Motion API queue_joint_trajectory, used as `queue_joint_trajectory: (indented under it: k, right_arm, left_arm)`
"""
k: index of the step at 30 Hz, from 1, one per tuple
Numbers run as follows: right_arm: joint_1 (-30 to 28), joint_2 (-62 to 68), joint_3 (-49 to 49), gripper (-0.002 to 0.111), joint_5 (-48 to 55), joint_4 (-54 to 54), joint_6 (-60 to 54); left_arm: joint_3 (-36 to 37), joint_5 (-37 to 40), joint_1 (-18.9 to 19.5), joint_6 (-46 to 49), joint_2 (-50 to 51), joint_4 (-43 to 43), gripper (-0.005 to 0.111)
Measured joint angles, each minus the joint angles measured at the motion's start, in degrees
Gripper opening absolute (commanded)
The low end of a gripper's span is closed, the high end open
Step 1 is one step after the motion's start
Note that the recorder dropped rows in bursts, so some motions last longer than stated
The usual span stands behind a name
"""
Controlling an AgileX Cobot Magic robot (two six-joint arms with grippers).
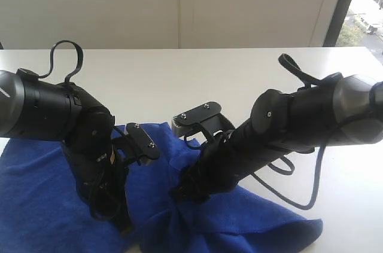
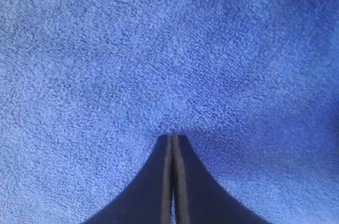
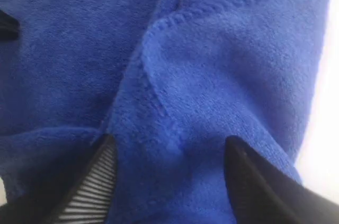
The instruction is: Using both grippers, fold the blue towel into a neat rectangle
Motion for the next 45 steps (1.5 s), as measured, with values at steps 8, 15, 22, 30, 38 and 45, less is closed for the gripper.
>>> queue_joint_trajectory:
  k: [8,15,22,30,38,45]
  right_arm:
    - [0.15,3.54,0.0,0.05,-0.22,5.47,-4.82]
    - [0.15,0.38,0.0,0.026,0.62,5.66,-6.34]
    - [0.15,-1.08,0.0,0.005,0.0,5.66,-6.43]
    - [0.15,-1.08,0.0,0.0,-0.16,4.84,-6.47]
    - [-6.18,-3.65,-1.14,0.0,-0.9,-6.84,-2.03]
    - [-14.64,-3.35,-7.01,0.0,-1.13,-22.31,6.81]
  left_arm:
    - [0.0,0.0,0.0,0.0,0.0,0.0,0.0]
    - [0.0,0.0,0.0,0.0,0.0,0.0,0.0]
    - [0.0,0.0,0.0,0.0,0.0,0.0,0.0]
    - [0.0,0.0,0.0,0.0,0.0,0.0,0.0]
    - [0.0,0.0,0.0,0.0,0.0,0.0,0.0]
    - [0.0,0.0,0.0,0.0,0.0,-0.59,0.0]
